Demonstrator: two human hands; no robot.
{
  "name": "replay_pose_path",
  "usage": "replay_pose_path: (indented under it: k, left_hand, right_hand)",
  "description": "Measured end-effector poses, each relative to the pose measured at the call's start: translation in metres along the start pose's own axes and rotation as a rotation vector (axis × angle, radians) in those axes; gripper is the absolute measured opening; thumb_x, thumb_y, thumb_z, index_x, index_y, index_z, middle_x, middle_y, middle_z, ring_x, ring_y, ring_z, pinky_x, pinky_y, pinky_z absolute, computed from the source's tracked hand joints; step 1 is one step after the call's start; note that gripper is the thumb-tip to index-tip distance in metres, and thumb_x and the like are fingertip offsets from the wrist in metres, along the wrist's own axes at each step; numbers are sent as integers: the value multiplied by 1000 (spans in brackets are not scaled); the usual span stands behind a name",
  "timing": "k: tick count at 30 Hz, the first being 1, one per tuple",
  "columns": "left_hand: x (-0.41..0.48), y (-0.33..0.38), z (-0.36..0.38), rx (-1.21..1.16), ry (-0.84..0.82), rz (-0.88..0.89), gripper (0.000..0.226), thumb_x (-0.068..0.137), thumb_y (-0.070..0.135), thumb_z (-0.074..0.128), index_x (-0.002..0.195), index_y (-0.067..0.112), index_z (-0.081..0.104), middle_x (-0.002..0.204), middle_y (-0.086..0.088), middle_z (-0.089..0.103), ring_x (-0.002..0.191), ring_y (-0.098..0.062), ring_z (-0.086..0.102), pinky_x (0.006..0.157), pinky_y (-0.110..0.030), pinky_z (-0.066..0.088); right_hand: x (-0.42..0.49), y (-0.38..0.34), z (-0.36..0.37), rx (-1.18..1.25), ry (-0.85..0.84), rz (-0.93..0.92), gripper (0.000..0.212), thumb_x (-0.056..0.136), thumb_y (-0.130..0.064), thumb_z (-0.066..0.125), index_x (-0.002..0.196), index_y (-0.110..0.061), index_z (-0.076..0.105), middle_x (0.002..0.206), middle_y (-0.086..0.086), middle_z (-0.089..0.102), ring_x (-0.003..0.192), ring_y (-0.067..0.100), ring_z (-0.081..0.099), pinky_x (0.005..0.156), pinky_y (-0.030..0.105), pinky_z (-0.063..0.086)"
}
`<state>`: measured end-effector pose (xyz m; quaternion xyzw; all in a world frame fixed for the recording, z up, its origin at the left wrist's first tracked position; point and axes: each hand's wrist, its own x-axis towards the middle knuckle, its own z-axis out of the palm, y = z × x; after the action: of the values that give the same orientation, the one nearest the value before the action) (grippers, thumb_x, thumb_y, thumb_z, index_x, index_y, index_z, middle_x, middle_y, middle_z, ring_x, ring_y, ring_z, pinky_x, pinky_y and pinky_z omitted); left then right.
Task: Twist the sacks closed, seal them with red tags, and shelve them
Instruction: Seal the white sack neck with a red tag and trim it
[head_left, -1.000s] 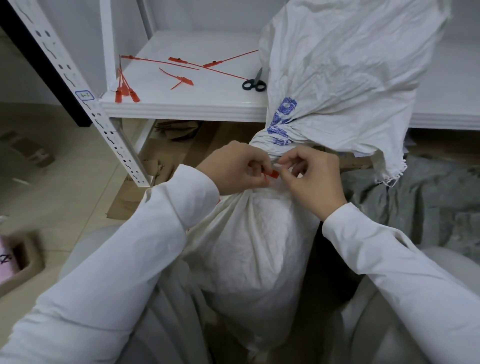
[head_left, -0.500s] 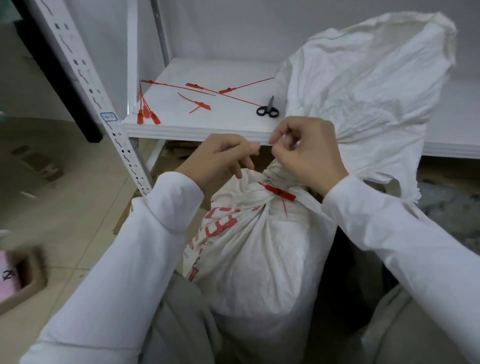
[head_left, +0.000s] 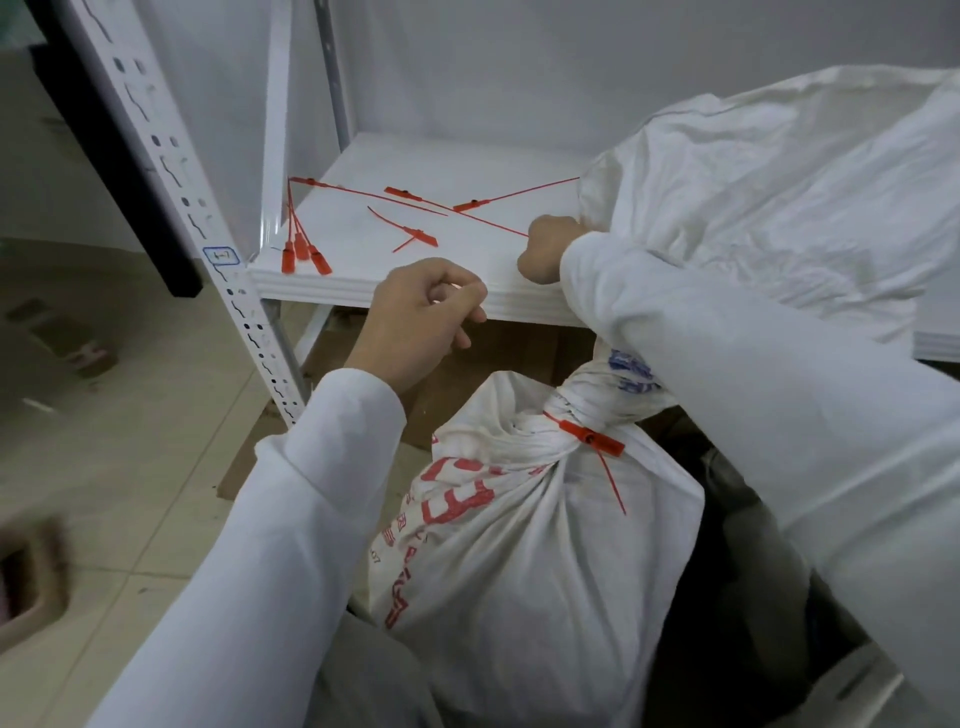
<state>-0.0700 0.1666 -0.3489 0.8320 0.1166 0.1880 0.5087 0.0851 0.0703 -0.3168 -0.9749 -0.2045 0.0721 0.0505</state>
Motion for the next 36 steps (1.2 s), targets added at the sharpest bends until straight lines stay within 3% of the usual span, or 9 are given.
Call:
replay_pose_path:
  k: [3,7,10,12,14,18,23,28,36]
  left_hand:
    - [6,-4,2,-9,-4,2,17,96,28,55,106,19,65,86,3,71,64,-11,65,61,-19,50]
    - [10,-10,2,5,-36,5,19,95,29,56,108,17,65,85,4,71,65,-12,67,68,-24,55]
    - [10,-13,4,15,-47,2,19,95,29,56,107,18,64,85,5,71,65,-11,67,68,-22,55]
    - [10,-12,5,23,-49,-6,18,95,30,56,108,19,64,86,6,70,65,-11,66,67,-20,54]
    - [9,-10,6,27,-54,-7,19,95,29,55,108,19,64,87,5,70,65,-11,66,66,-18,53]
    - [7,-7,6,25,-69,-3,16,96,28,54,107,20,63,86,6,69,64,-9,65,62,-16,50]
    - [6,-10,4,37,-73,1,16,96,28,54,106,20,64,84,7,69,61,-7,63,63,-17,50]
    - [8,-14,9,57,-83,-43,14,96,27,54,102,19,64,82,6,69,60,-7,63,62,-18,49]
    - [2,-3,7,-130,-34,-352,36,100,40,44,97,14,68,84,1,72,67,-13,67,57,-21,54]
  right_hand:
    - [15,3,6,-89,-30,48,39,101,-14,36,135,-1,45,140,16,49,126,31,50,96,33,41]
    - [27,7,13,-103,-140,73,47,104,-21,33,146,-1,32,150,17,38,137,30,38,111,34,30]
    - [27,11,20,-106,-119,45,45,102,-22,39,141,-1,40,141,17,47,128,31,47,103,34,38]
    - [29,13,23,-97,-58,32,35,97,-17,44,127,-1,51,117,16,58,108,31,57,88,34,44]
    - [32,16,25,-59,25,37,21,93,-14,49,109,-4,56,92,10,56,87,28,56,77,33,46]
    - [29,17,30,-76,120,61,13,90,-14,54,101,-8,54,81,6,50,78,25,53,68,33,44]
    - [26,20,40,-121,159,14,33,91,-10,52,125,-9,55,114,14,59,98,31,61,77,35,51]
    - [23,15,39,-64,244,-43,32,88,0,53,117,-9,64,117,13,60,98,31,62,84,39,55]
    - [-34,1,18,120,454,-251,49,88,-1,58,135,-15,54,124,10,63,111,28,60,92,34,48]
